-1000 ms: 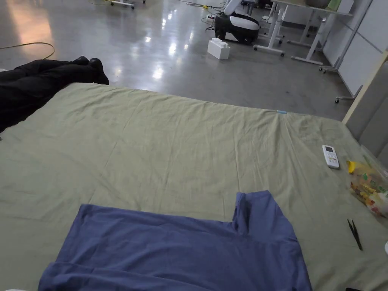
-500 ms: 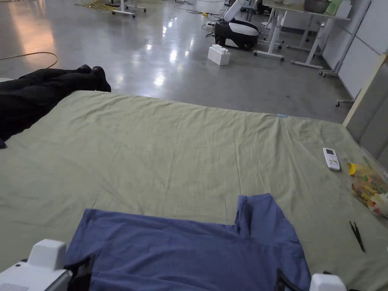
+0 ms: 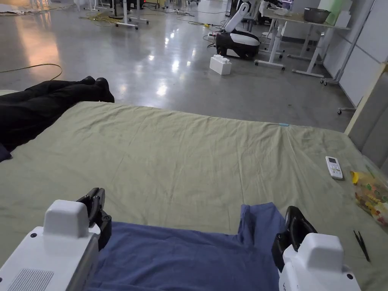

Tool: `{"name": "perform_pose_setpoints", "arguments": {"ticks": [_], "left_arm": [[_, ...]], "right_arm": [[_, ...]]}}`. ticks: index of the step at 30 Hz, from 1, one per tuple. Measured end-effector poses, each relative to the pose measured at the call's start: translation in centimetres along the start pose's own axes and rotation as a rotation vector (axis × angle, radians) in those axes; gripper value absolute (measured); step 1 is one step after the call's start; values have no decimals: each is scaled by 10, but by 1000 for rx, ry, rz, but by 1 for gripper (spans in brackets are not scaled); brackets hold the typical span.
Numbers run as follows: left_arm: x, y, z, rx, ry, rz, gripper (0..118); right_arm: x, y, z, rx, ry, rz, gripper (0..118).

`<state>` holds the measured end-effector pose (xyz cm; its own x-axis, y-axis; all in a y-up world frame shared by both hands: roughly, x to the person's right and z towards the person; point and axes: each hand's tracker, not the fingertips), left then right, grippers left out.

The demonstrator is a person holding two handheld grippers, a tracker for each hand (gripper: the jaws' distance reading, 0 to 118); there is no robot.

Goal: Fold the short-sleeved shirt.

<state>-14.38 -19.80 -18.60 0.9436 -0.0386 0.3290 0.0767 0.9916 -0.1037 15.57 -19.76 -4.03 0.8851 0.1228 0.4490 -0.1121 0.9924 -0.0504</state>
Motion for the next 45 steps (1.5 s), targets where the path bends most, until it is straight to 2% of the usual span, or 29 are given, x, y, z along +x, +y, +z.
{"name": "perform_pose_setpoints", "arguments": {"ticks": [7,12,14,17,21,22,23,25,27,29,33,35,39,45], "left_arm": [[-19,-2,-3,-3,21,48,0],[-51,-29,-46,-183,46,120,0],[-63,-45,-71,-241,50,101,1],[-77,-70,-113,-407,41,76,1],[-93,-99,-168,-622,-12,143,1],[-94,-105,-180,-654,-35,152,5],[-95,-112,-192,-720,-60,136,16],[-94,-122,-211,-759,-57,92,21],[-94,-128,-228,-797,-49,92,48],[-97,-131,-241,-801,-49,111,62],[-94,-138,-260,-845,-50,92,65],[-95,-150,-273,-936,-100,90,65],[-94,-147,-283,-910,-91,67,67],[-80,-146,-284,-909,-75,-8,54]], "right_arm": [[-3,1,-5,9,-16,1,2],[-3,-2,-8,-12,-8,11,2],[-1,-6,-10,-27,-6,15,2],[1,-11,-13,-50,-2,23,2],[5,-19,-17,-90,-2,39,2],[6,-22,-18,-102,-3,42,2],[7,-25,-19,-113,-9,49,2],[9,-31,-22,-137,-16,60,2],[11,-37,-23,-164,-21,67,2],[13,-43,-24,-196,-28,70,2],[16,-55,-27,-235,-39,85,2],[17,-61,-29,-259,-43,90,2],[21,-70,-32,-307,-60,58,2],[24,-82,-37,-349,-60,48,2]]}}
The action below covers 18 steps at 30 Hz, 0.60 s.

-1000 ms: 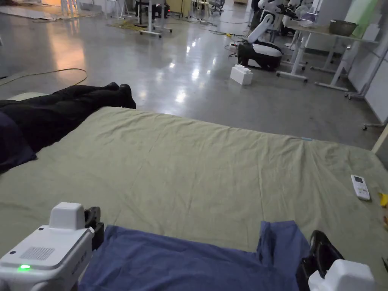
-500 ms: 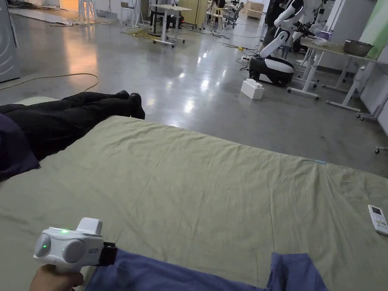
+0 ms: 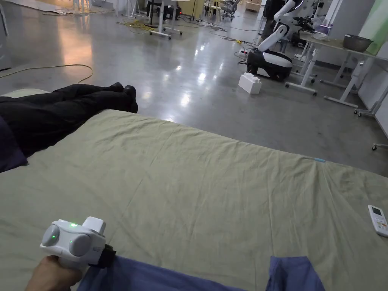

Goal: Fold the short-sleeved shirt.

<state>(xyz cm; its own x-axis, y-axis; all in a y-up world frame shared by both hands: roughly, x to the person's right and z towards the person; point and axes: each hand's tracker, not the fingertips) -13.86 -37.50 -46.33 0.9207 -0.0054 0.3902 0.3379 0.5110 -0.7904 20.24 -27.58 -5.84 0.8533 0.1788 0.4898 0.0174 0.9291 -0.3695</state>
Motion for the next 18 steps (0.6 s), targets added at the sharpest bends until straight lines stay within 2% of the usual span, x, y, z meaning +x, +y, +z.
{"name": "perform_pose_setpoints", "arguments": {"ticks": [1,3,5,13,15,17,18], "left_arm": [[3,0,1,3,10,-22,48],[9,-2,4,8,-8,-42,23],[15,-3,6,4,-27,-68,10],[13,-8,20,15,-66,-45,5],[9,-11,26,42,-72,-39,5],[6,-17,37,73,-76,-23,5],[6,-19,45,100,-81,-11,5]], "right_arm": [[0,-2,-1,-6,2,-2,2],[1,-4,-3,-18,6,-5,2],[2,-6,-7,-36,5,-8,2],[30,8,-45,-112,24,-27,5],[42,16,-67,-167,30,-25,33],[57,20,-102,-262,46,-34,70],[63,19,-120,-353,46,-44,74]]}}
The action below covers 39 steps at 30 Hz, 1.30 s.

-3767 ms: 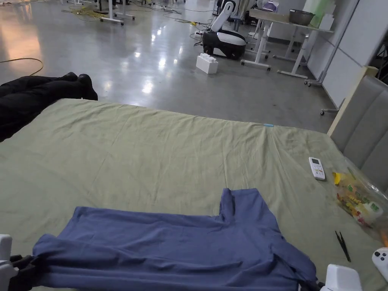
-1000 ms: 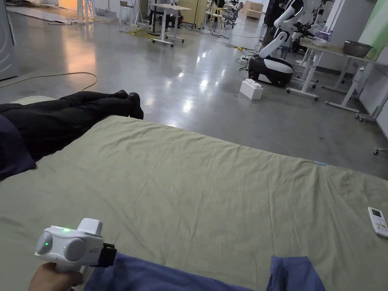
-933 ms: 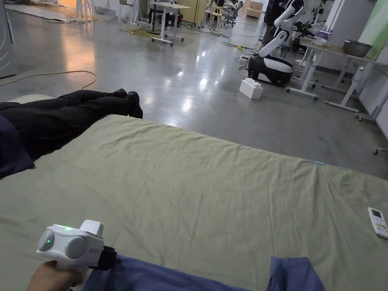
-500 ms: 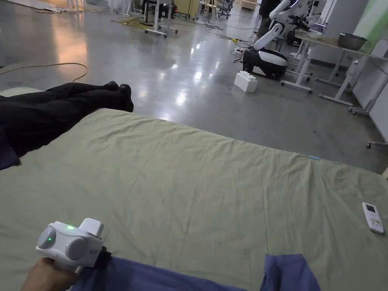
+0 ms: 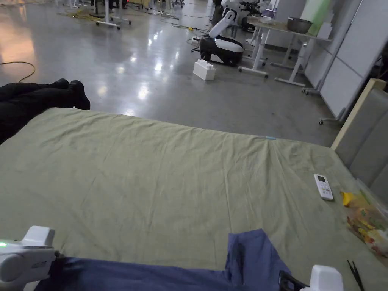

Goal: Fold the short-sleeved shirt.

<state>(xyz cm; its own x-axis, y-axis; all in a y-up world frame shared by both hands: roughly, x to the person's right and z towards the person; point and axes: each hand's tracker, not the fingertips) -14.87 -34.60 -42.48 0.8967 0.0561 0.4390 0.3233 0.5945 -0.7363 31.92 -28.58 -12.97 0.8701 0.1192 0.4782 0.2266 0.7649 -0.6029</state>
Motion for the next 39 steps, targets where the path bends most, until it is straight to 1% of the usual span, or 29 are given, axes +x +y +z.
{"name": "perform_pose_setpoints", "arguments": {"ticks": [1,3,4,7,8,9,11,12,14,16,17,19,20,21,22,24,26,27,28,30,32,36,37,39], "left_arm": [[0,-2,6,8,-2,1,5],[2,-6,18,44,7,0,5],[3,-9,25,61,11,-4,5],[14,-14,46,88,22,13,5],[17,-15,51,91,22,23,5],[18,-17,55,95,22,31,5],[21,-19,60,102,20,33,5],[15,-20,50,101,23,32,5],[13,-22,48,97,29,34,5],[13,-24,48,92,30,38,5],[13,-24,47,88,32,38,5],[12,-27,47,84,39,32,5],[14,-27,47,83,41,29,5],[13,-27,47,81,43,29,5],[13,-28,46,76,43,30,5],[14,-30,48,76,45,30,5],[13,-31,48,72,48,33,5],[13,-31,49,75,48,35,5],[13,-32,50,79,50,36,5],[15,-32,53,89,58,38,5],[15,-34,56,106,55,37,5],[14,-34,68,132,45,44,5],[14,-35,72,137,43,41,5],[13,-35,80,158,49,25,5]], "right_arm": [[4,6,-13,9,4,18,73],[14,16,-46,-94,9,21,73],[18,19,-62,-129,2,6,73],[22,25,-105,-241,1,29,73],[22,25,-119,-285,11,59,73],[22,25,-131,-329,22,69,73],[22,24,-144,-357,37,50,73],[22,23,-149,-374,24,36,73],[23,22,-160,-424,42,22,73],[22,24,-160,-401,40,17,65],[20,25,-159,-404,42,22,54],[11,25,-156,-396,43,68,41],[8,24,-155,-389,43,75,32],[5,23,-154,-384,43,74,28],[3,22,-154,-380,48,76,28],[-2,21,-155,-374,60,91,7],[-3,21,-151,-357,51,118,4],[-3,21,-148,-350,57,119,4],[0,20,-143,-297,78,104,3],[6,19,-130,-272,75,81,3],[12,20,-110,-226,101,34,3],[26,23,-66,-162,116,-9,3],[29,23,-56,-126,121,-24,3],[31,23,-33,-119,111,2,3]]}}
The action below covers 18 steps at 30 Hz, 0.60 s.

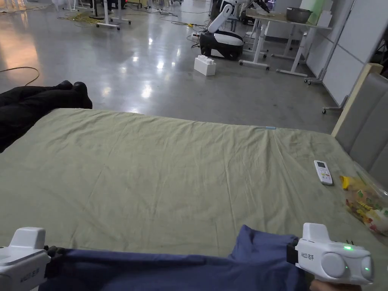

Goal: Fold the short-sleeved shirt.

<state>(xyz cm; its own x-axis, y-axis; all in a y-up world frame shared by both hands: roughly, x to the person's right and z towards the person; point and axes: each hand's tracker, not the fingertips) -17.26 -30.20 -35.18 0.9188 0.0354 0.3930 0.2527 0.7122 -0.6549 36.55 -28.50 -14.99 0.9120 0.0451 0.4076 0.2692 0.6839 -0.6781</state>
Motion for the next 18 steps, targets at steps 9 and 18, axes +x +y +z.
{"name": "perform_pose_setpoints", "arguments": {"ticks": [9,18], "left_arm": [[-18,-3,62,74,-20,-39,5],[-24,-57,121,42,-45,-23,5]], "right_arm": [[-8,-28,102,96,-10,97,3],[-5,-100,163,32,-14,105,3]]}}
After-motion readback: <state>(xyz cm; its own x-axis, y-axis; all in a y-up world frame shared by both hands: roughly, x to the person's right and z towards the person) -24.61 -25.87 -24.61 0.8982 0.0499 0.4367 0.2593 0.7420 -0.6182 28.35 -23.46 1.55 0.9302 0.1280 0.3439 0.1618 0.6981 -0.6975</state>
